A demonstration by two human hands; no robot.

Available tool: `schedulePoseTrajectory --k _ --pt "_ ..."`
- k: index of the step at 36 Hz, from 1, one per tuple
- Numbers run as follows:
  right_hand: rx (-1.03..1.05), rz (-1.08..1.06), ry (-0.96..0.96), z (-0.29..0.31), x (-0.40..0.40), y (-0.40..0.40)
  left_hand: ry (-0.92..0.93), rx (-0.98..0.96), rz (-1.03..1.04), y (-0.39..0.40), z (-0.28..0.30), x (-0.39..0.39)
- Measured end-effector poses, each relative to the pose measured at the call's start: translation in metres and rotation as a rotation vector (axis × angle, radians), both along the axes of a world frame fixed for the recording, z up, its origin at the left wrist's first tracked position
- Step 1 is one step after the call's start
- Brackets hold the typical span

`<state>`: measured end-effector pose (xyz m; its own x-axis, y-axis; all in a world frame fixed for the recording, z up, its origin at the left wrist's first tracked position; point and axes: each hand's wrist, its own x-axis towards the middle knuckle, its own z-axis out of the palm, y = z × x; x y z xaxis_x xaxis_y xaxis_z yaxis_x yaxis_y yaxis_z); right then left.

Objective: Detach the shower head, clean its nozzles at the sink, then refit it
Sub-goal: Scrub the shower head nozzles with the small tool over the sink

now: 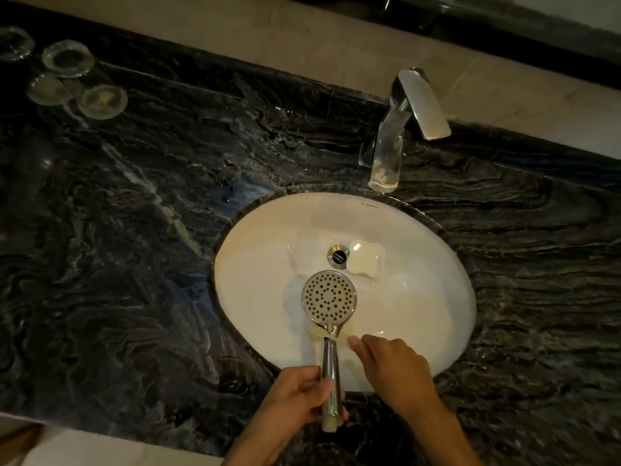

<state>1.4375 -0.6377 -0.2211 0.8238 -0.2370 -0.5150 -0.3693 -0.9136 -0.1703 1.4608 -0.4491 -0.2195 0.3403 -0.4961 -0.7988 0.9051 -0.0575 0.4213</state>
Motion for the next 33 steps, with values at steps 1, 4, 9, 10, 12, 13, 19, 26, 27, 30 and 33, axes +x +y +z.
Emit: schedulePoseTrajectory --k 1,4,9,10,12,13,19,26,27,30,33 --pt "0.041 -0.015 0.004 0.002 0.0 -0.001 0.0 0.002 0.01 0.0 0.0 0.0" --pt "0.221 -0.147 0.001 0.01 0.001 -0.005 0.008 0.006 0.024 -0.001 0.001 -0.001" --pt "0.468 -0.373 -0.08 0.026 -0.002 -0.011 0.0 0.053 0.039 -0.006 0.005 -0.001" --pt "0.507 -0.403 -0.088 0.029 -0.003 -0.013 -0.003 0.06 0.041 -0.007 0.007 -0.001" --pt "0.593 -0.461 -0.107 0.036 -0.006 -0.017 -0.019 0.066 0.032 -0.01 0.01 -0.003" --pt "0.636 -0.489 -0.116 0.039 -0.007 -0.019 -0.03 0.069 0.021 -0.011 0.012 -0.003" --pt "0.792 -0.611 -0.147 0.059 -0.016 -0.04 -0.114 0.094 -0.032 -0.027 0.025 -0.005" --pt "0.875 -0.747 -0.222 0.085 -0.032 -0.082 -0.206 0.125 -0.054 -0.05 0.044 -0.008" --pt "0.888 -0.781 -0.229 0.086 -0.036 -0.091 -0.207 0.129 -0.051 -0.054 0.045 -0.009" --pt "0.88 -0.846 -0.209 0.088 -0.049 -0.12 -0.203 0.147 -0.029 -0.065 0.046 -0.012" --pt "0.816 -0.862 -0.213 0.086 -0.063 -0.15 -0.208 0.154 -0.041 -0.076 0.048 -0.018"
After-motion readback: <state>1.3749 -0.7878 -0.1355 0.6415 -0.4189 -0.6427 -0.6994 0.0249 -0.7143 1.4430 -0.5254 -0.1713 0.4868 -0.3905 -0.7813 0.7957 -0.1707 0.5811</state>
